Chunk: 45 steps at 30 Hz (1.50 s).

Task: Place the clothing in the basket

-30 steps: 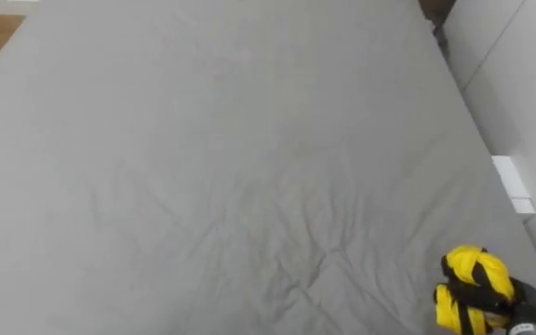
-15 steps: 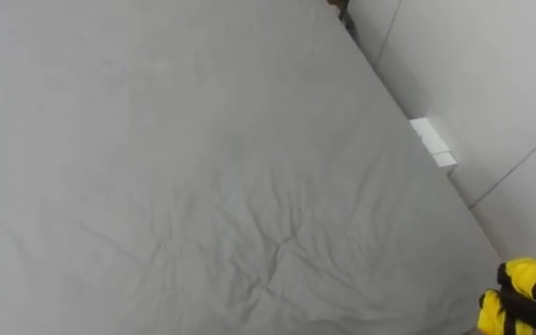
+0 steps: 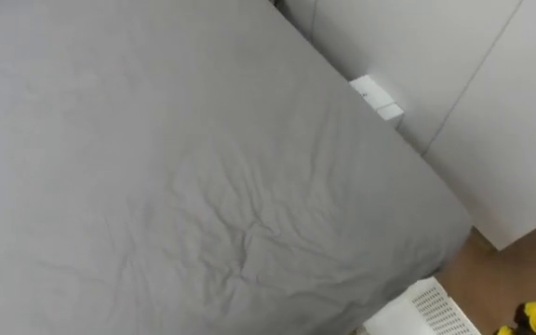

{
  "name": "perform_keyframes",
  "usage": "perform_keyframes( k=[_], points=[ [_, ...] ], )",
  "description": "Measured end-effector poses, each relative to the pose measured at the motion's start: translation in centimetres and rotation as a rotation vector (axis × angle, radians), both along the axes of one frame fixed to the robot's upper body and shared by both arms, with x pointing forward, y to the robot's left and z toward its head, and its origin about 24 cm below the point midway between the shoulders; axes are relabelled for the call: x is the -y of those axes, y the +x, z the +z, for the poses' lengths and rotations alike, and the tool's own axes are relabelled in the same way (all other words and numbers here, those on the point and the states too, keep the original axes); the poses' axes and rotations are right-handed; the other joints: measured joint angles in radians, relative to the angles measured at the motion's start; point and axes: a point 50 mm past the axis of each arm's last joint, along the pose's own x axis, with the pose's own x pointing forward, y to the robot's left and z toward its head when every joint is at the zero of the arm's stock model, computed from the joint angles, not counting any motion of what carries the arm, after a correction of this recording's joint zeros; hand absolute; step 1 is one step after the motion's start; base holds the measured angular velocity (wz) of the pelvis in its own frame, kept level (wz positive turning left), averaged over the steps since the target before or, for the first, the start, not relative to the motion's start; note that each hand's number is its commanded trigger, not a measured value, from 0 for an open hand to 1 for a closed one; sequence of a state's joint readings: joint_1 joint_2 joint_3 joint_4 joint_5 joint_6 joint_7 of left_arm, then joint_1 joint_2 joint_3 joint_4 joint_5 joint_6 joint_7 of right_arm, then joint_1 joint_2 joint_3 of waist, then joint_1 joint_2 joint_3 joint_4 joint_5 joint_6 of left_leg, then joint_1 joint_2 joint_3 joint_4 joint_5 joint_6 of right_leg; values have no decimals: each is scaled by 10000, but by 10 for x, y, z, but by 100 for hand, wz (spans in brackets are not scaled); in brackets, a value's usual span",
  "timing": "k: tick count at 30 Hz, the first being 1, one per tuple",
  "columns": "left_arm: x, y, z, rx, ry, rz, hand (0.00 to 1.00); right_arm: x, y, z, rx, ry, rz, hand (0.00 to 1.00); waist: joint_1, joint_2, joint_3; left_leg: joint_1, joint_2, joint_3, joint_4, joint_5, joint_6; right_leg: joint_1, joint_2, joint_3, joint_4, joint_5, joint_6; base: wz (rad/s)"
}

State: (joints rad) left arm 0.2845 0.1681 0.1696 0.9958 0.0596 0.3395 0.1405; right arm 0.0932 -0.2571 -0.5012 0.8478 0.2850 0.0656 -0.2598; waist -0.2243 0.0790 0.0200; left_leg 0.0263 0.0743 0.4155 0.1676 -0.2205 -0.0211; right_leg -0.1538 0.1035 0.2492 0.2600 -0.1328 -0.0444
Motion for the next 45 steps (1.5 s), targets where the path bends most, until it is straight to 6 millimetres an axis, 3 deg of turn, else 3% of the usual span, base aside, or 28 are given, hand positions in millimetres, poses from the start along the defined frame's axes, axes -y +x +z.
perform_keyframes(
  k=[2, 5, 7, 9, 11, 12, 13, 14, 22, 28, 34, 45],
  points=[
    [4, 0, -1, -109, -115, -343, 0, 0, 15, 5, 190, -266, 125, 100, -30, 181, 10, -305, -16, 189, 121, -25, 42, -479, 37, 198, 299, -26, 38, -34],
    [9, 13, -3, 226, -219, -1015, 0, 8, 42, 21, 672, -995, 318, 100, -204, 742, -14, -885, -149, 215, 230, 10, 136, -1270, 37, 442, 730, -60, 134, -19],
    [11, 18, -4, 310, -272, -1059, 0, 15, 52, 30, 953, -1334, 370, 100, -204, 941, -15, -1088, -240, 373, 227, 41, 184, -1656, 27, 549, 1060, -134, 181, -22],
    [11, 20, -5, 335, -303, -1084, 0, 17, 60, 36, 1131, -1524, 373, 100, -207, 1019, -28, -1354, -308, 478, 282, 73, 228, -2018, 15, 659, 1361, -178, 199, -19],
    [12, 25, -5, 563, -330, -958, 0, 18, 60, 38, 1154, -1656, 317, 92, -212, 1065, -43, -1622, -327, 511, 372, 109, 265, -2313, 19, 741, 1474, -182, 218, -4],
    [13, 28, -5, 707, -385, -906, 0, 18, 61, 38, 1135, -1706, 267, 65, -213, 1042, -31, -1746, -358, 526, 396, 131, 280, -2478, 15, 777, 1596, -198, 241, 0],
    [15, 30, -6, 796, -463, -931, 0, 19, 61, 39, 1141, -1735, 263, 5, -212, 1044, -31, -1884, -380, 535, 428, 147, 293, -2640, 11, 811, 1663, -208, 257, -3],
    [16, 31, -6, 864, -484, -890, 0, 18, 62, 39, 1145, -1752, 300, 0, -212, 1037, -26, -1965, -394, 551, 463, 146, 294, -2741, 9, 812, 1740, -219, 273, -4],
    [22, 44, -8, 1176, -786, -711, 0, 17, 74, 40, 1187, -1871, 465, 0, -169, 1332, -28, -2492, -527, 632, 435, 211, 383, -3388, -113, 796, 1925, -197, 331, 0],
    [23, 48, -8, 1335, -671, -690, 0, 14, 81, 39, 1355, -1679, 520, 0, -132, 1334, -19, -2649, -536, 577, 436, 229, 411, -3536, -142, 741, 1922, -206, 338, 3],
    [21, 52, -7, 1666, -484, -751, 0, 15, 82, 41, 1667, -1789, 442, 0, -87, 1196, 79, -2715, -529, 470, 475, 250, 438, -3533, -185, 640, 1891, -218, 341, 5],
    [10, 53, -4, 1912, -200, -731, 0, 17, 68, 31, 1538, -1276, -274, 0, -115, 839, 94, -2410, -460, 343, 553, 269, 451, -2921, -319, 238, 1589, -281, 316, 12]
  ],
)
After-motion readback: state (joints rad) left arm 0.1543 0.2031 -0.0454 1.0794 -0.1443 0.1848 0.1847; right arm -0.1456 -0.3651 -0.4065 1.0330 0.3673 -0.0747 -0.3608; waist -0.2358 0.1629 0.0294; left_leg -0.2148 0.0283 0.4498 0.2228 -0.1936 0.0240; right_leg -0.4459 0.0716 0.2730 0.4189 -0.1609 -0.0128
